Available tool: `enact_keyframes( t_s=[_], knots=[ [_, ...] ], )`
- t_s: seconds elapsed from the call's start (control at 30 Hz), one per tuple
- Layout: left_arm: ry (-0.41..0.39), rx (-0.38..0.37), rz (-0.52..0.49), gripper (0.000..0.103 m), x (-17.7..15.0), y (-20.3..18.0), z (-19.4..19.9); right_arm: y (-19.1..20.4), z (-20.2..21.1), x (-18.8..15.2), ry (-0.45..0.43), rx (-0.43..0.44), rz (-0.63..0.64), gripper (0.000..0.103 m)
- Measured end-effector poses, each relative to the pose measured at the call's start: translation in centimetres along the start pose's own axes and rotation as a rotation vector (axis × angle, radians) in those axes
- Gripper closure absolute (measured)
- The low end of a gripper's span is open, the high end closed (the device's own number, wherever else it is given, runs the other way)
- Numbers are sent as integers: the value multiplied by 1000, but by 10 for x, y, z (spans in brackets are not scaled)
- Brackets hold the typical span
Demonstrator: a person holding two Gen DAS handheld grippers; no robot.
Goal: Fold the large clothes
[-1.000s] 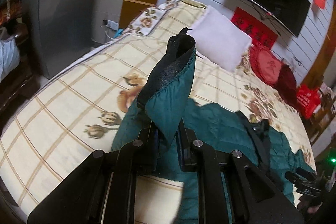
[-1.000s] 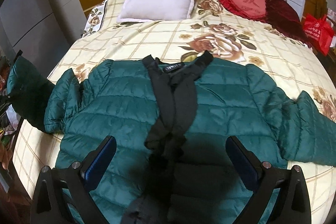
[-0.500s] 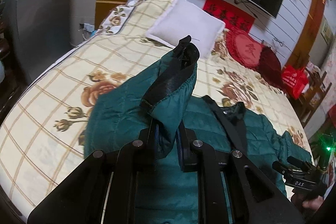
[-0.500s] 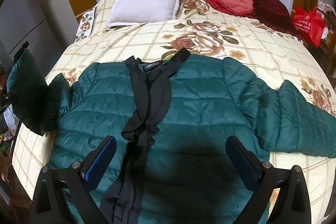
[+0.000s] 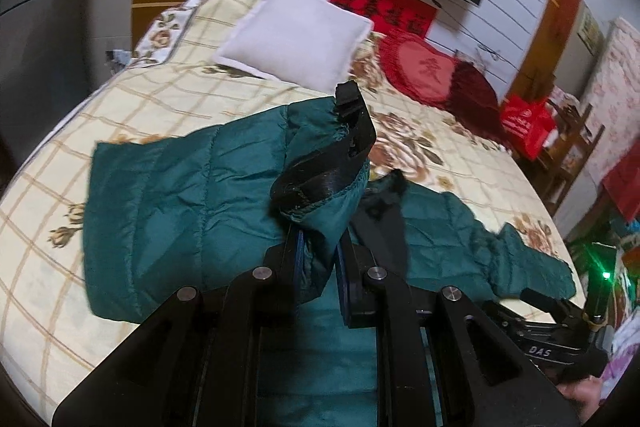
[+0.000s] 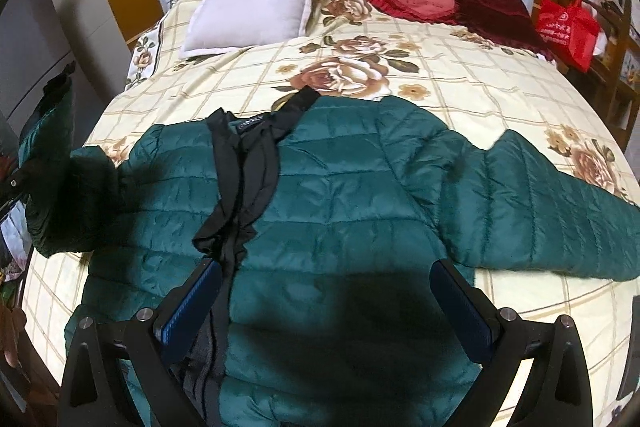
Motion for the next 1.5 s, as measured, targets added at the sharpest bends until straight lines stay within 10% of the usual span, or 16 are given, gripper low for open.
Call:
enact_keyframes(
  t_s=[0.77,1.5],
  knots=[
    [121,-188,-49,90,-32,-121,-58,-47,4,-17,26,-44,-47,0],
    [274,-287,101,89,-82,-116,-123,-59,-4,-40,90,-13,-97,0]
  ],
)
Point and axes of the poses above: each gripper's, at about its wrist camera, not at the fingertips, and z roughly against the way its jaws point, y to its left, x to its top, the point moved 8 cm from there along -z, roughly the way its jaws point, and after that the axes turned 5 degrees about -y, right-handed, at the moved point
